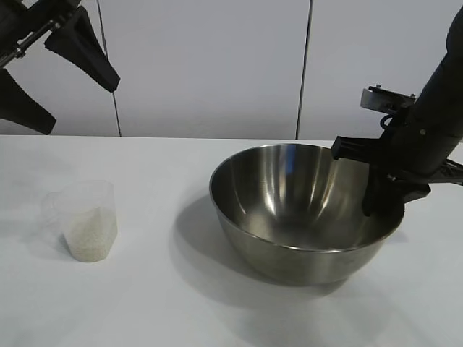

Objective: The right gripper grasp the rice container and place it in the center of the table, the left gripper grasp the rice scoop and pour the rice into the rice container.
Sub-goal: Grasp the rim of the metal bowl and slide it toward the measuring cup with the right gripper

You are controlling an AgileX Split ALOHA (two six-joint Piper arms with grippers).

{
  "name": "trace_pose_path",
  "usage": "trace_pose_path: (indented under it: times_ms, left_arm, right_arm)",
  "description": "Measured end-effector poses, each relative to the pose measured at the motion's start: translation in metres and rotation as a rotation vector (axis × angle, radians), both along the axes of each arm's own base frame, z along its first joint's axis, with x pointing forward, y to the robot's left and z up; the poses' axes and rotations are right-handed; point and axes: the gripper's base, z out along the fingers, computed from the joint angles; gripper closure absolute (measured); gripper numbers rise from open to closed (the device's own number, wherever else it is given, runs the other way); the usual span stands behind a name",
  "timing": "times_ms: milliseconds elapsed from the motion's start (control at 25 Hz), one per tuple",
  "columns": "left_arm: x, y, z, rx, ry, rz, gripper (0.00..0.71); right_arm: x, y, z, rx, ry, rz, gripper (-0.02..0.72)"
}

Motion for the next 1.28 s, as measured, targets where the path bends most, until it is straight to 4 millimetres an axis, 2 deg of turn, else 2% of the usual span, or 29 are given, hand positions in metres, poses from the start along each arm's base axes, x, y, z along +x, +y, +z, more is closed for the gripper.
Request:
trace_pose_path:
  times_ms: [320,400,560,720,800,1080,1280]
  left_arm:
    - [0.0,0.0,0.0,0.0,0.0,0.0,0.016]
    - [0.0,0.0,0.0,0.0,0.0,0.0,0.016]
    - [0.0,0.0,0.0,0.0,0.0,0.0,0.016]
    - [0.0,0.0,0.0,0.0,0.0,0.0,0.016]
    - [0.0,0.0,0.0,0.0,0.0,0.0,0.016]
    - [0.0,0.0,0.0,0.0,0.0,0.0,0.016]
    - [0.0,0.0,0.0,0.0,0.0,-0.001,0.016]
  right_arm:
    - [-0.002,0.009,0.023,0.083,-0.042,0.03,0.693]
    - [-0.001,0.017,0.027,0.094,-0.054,0.046,0.693]
    - [-0.008,0.045,0.028,0.103,-0.058,0.123,0.693]
    - [-0.015,0.072,0.023,0.107,-0.046,0.192,0.693]
    - [-0.016,0.078,0.018,0.103,-0.037,0.203,0.693]
    - [-0.01,0.079,0.014,0.089,-0.08,0.178,0.693]
    - [-0.009,0.08,-0.005,0.083,-0.026,0.166,0.694]
